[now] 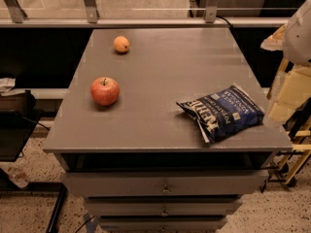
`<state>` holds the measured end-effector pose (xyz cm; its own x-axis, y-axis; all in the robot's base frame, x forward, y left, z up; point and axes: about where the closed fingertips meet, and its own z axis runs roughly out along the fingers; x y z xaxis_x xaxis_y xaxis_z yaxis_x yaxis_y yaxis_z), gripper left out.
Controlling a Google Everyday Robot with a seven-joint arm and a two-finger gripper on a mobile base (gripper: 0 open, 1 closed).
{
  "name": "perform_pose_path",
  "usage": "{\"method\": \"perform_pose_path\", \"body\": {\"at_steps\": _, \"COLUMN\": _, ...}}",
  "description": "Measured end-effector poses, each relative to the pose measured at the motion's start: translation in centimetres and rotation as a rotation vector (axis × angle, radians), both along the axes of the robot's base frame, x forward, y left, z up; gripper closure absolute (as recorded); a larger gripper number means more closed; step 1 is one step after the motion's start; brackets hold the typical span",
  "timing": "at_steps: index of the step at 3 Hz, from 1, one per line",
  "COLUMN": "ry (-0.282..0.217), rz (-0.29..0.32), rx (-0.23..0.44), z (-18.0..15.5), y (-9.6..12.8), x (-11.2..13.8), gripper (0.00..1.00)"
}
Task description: Move blue chip bag near apple
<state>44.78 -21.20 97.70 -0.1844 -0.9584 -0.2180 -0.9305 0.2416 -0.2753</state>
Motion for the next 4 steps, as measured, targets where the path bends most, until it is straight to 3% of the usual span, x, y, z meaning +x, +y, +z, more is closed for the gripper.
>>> {"method": "perform_pose_path", "body": {"at_steps": 2, "ry": 0.035, "rz": 0.165, "rx": 0.038, "z": -4.3, "y": 3.3, "x": 3.1, "gripper": 0.0}}
{"method": "perform_pose_path", "body": {"at_steps": 4, "ry": 0.139, "rz": 0.229, "rx": 0.064, "z": -9.2, "y": 5.2, "x": 4.3, "gripper": 0.0}}
